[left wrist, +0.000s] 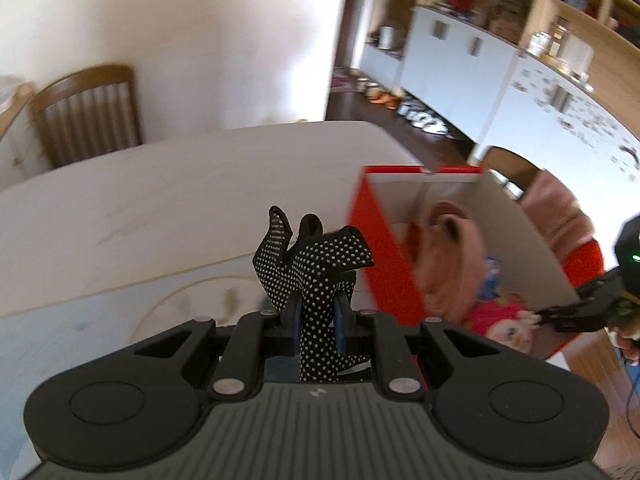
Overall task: Organize objects
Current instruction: 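Carry the black dotted gloves toward the box with the left gripper, then lower the black gloves into the box and open the left gripper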
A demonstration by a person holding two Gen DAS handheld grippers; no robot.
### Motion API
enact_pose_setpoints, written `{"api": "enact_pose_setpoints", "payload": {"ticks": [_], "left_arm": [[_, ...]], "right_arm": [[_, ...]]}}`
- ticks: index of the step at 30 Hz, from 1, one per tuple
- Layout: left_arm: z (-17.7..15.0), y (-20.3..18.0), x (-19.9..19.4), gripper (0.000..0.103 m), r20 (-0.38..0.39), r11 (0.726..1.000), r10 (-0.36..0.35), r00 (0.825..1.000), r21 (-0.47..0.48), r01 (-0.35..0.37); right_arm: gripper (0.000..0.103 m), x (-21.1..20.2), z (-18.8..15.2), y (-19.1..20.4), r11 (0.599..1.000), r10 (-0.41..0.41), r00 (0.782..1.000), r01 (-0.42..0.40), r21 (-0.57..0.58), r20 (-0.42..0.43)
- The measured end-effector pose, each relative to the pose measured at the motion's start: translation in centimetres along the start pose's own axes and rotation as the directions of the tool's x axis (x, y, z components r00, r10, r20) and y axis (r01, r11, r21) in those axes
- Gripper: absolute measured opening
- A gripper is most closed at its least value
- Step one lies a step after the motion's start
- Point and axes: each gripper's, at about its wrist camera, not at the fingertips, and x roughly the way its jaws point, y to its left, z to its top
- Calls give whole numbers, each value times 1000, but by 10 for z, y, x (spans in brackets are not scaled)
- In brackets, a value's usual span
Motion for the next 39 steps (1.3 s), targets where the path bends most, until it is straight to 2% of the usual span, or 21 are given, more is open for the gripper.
{"api": "enact_pose_setpoints", "payload": {"ticks": [7, 16, 26, 39], "left_arm": [[18, -56, 16, 15, -12, 989, -81, 997, 121, 82], [35, -105, 42, 15, -43, 968, -142, 989, 202, 148], [47, -144, 77, 15, -85, 937, -176, 981, 291, 193], [48, -186, 133, 15, -168, 900, -146, 975, 386, 202]], "right_arm": [[5, 0, 0, 0, 1000, 5, 1000, -5, 0, 3], [5, 0, -1, -1, 1000, 13, 1000, -13, -1, 9], [6, 1, -2, -5, 1000, 30, 999, -30, 3, 13], [6, 3, -2, -9, 999, 47, 999, -47, 9, 12]]}}
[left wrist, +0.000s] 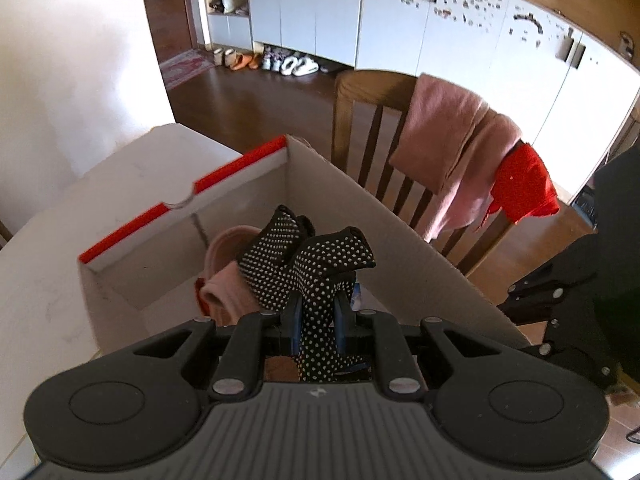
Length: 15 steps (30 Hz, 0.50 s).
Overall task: Organize objects
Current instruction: 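Lower the black gloves into the box and open the left gripper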
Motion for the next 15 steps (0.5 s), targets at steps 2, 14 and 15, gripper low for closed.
{"api": "enact_pose_setpoints", "payload": {"ticks": [2, 14, 15], "left_arm": [[1, -4, 8, 15, -15, 1000, -1, 1000, 11, 1], [-6, 1, 33, 15, -86, 1000, -25, 996, -10, 24], [-6, 1, 34, 15, -90, 999, -33, 995, -17, 31]], "right_arm": [[6, 0, 0, 0, 1000, 1, 1000, -1, 0, 0], [6, 1, 0, 0, 1000, 2, 1000, -2, -4, 1], [6, 1, 0, 1, 1000, 2, 1000, -2, -7, 0]]}}
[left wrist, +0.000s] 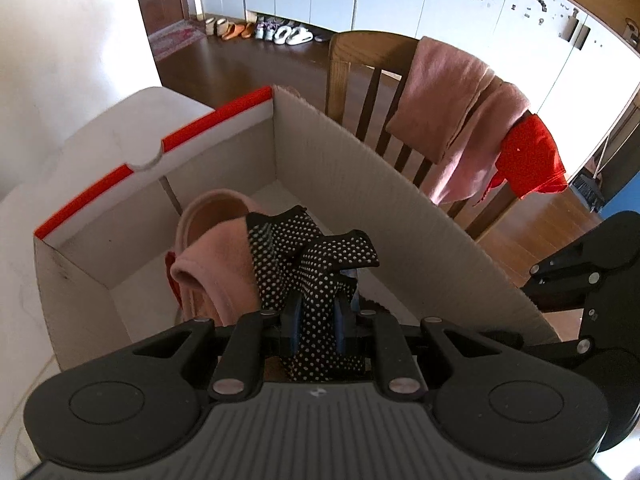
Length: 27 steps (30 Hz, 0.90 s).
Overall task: Organize objects
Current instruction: 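Lower the black gloves into the box and open the left gripper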
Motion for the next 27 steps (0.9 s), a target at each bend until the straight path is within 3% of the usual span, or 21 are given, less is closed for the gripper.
{"api": "enact_pose_setpoints", "payload": {"ticks": [4, 7, 9, 11, 27], "left_arm": [[-2, 6, 0, 22, 3, 999, -19, 1000, -34, 19], [-3, 11, -4, 33, 17, 997, -42, 999, -67, 43], [-5, 12, -8, 50, 35, 996, -54, 998, -74, 56], [-6, 11, -13, 57, 54, 995, -58, 997, -73, 62], [-30, 24, -66, 59, 152, 994, -23, 988, -104, 39]], "right_arm": [[6, -1, 0, 1, 1000, 0, 1000, 0, -6, -1], [6, -2, -1, 3, 1000, -2, 1000, 2, -6, -1], [6, -2, -1, 2, 1000, -2, 1000, 2, -6, -1], [6, -2, -1, 3, 1000, -2, 1000, 2, -5, -1], [6, -4, 0, 5, 1000, -16, 1000, 16, -19, -4]]}}
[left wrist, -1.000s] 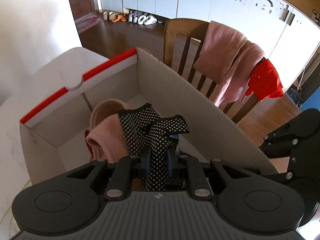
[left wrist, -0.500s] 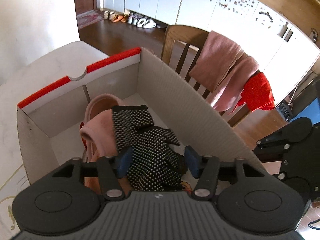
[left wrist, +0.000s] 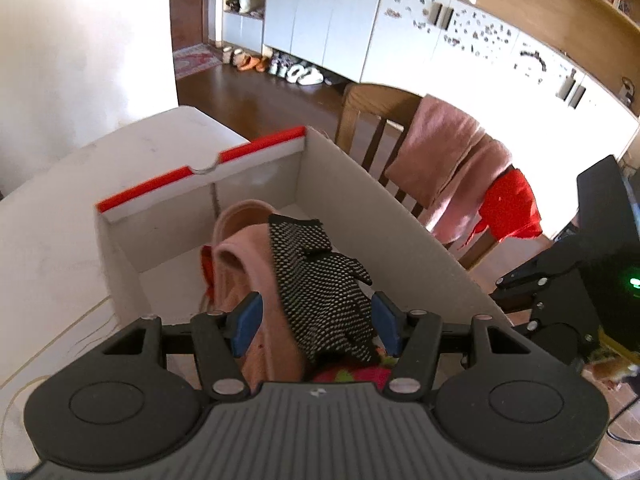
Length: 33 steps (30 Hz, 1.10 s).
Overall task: Organize objects
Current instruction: 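Lower the black gloves into the box and open the left gripper, then withdraw the left tool from the box toward the black cable on the table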
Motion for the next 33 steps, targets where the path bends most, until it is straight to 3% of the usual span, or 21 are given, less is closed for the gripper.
{"api": "enact_pose_setpoints", "payload": {"ticks": [14, 17, 20, 24, 33], "left_arm": [[-33, 42, -95, 59, 124, 993, 91, 988, -89, -80], [-43, 54, -116, 69, 138, 988, 122, 983, -114, -106], [-57, 68, -136, 71, 151, 979, 164, 975, -147, -142], [-81, 89, -158, 78, 146, 959, 226, 963, -207, -194], [-142, 130, -185, 79, 78, 890, 343, 936, -345, -297]], "right_arm": [[6, -1, -5, 2, 1000, -2, 1000, 2, 1, -1], [6, -1, -4, 3, 1000, -9, 1000, 9, -2, -1], [6, -2, -4, 5, 1000, -21, 1000, 21, -2, 6], [5, -5, -5, 5, 1000, -19, 1000, 19, 4, 10], [6, -5, -3, 4, 1000, -20, 1000, 20, 4, -1]]}}
